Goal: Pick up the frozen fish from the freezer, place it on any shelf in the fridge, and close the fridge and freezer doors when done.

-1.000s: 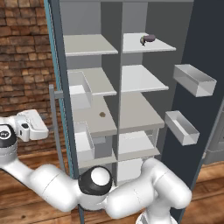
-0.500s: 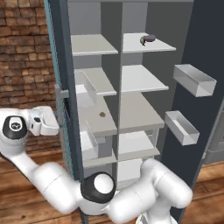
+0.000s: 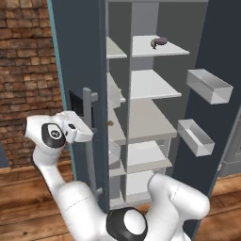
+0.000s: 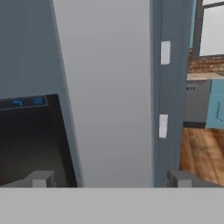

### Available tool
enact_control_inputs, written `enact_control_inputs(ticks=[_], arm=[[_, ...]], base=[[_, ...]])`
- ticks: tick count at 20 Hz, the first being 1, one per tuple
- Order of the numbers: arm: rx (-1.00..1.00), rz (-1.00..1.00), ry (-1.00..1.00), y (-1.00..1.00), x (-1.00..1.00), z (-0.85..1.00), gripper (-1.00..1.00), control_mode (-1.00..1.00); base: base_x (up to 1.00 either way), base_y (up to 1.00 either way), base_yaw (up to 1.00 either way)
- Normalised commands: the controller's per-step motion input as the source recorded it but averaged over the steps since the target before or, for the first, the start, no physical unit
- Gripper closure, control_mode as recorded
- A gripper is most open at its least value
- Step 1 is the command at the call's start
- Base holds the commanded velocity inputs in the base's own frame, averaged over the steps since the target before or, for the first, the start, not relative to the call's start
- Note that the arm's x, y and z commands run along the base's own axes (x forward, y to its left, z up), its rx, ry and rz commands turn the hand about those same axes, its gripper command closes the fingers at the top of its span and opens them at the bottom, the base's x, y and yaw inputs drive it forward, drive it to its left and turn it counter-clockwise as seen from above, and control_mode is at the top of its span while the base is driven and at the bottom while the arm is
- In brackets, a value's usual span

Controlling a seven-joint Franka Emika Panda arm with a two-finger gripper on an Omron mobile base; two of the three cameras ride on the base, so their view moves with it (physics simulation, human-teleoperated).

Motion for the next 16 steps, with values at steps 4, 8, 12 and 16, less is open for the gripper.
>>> enact_control_inputs(ticks=[4,8,12,16], arm=[[0.01,0.16,0.0,-0.91,0.72,0.0,-1.0,-1.0],[0.0,0.15,0.0,-0.83,0.91,0.0,-1.0,-1.0],[0.0,0.12,0.0,-0.59,0.91,0.0,-1.0,-1.0],[0.0,0.07,0.03,-0.38,0.75,0.0,-1.0,-1.0]], base=[[0.0,0.0,0.0],[0.0,0.0,0.0],[0.0,0.0,0.0],[0.0,0.0,0.0]])
